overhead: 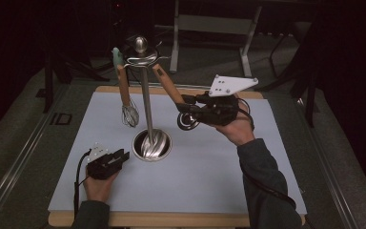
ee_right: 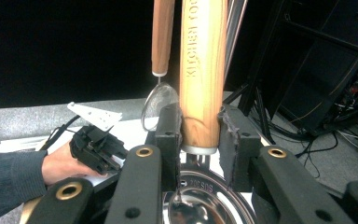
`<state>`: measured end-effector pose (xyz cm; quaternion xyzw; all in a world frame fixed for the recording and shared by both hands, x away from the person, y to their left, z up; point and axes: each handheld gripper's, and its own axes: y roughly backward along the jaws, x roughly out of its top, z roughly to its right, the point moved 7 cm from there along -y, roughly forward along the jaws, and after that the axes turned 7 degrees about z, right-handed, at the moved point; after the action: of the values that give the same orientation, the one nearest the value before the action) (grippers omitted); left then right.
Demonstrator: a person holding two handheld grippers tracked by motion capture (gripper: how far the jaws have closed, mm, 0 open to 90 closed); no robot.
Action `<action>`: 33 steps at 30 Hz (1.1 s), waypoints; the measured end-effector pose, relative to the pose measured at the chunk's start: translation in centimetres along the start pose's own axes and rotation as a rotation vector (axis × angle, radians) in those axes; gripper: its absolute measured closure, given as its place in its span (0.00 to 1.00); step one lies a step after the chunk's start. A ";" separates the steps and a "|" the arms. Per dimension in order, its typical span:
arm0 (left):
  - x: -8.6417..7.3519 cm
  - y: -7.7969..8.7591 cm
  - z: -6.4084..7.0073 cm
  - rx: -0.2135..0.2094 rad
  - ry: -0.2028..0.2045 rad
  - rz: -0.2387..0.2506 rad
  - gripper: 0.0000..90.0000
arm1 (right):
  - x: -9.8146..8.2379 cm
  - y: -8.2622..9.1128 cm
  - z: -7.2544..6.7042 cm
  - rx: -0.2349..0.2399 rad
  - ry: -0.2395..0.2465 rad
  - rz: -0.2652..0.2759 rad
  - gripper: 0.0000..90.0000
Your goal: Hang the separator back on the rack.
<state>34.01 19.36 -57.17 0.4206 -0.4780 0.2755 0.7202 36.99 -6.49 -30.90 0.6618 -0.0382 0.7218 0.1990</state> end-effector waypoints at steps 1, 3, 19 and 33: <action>0.0 0.0 0.0 0.000 -0.001 0.000 0.75 | 0.0 0.0 -0.1 0.001 0.001 0.000 0.79; 0.0 0.0 0.0 -0.001 0.000 0.001 0.75 | 0.0 -0.1 -0.2 0.003 0.003 -0.001 0.79; 0.0 0.0 0.0 0.001 -0.002 0.000 0.75 | 0.4 -0.5 -0.8 0.019 0.020 -0.007 0.79; 0.0 0.0 0.0 -0.002 -0.002 -0.003 0.75 | 0.7 -0.9 -0.8 0.019 0.025 -0.008 0.79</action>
<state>34.01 19.37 -57.18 0.4208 -0.4784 0.2737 0.7205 36.57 -5.20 -30.48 0.6549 -0.0263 0.7294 0.1959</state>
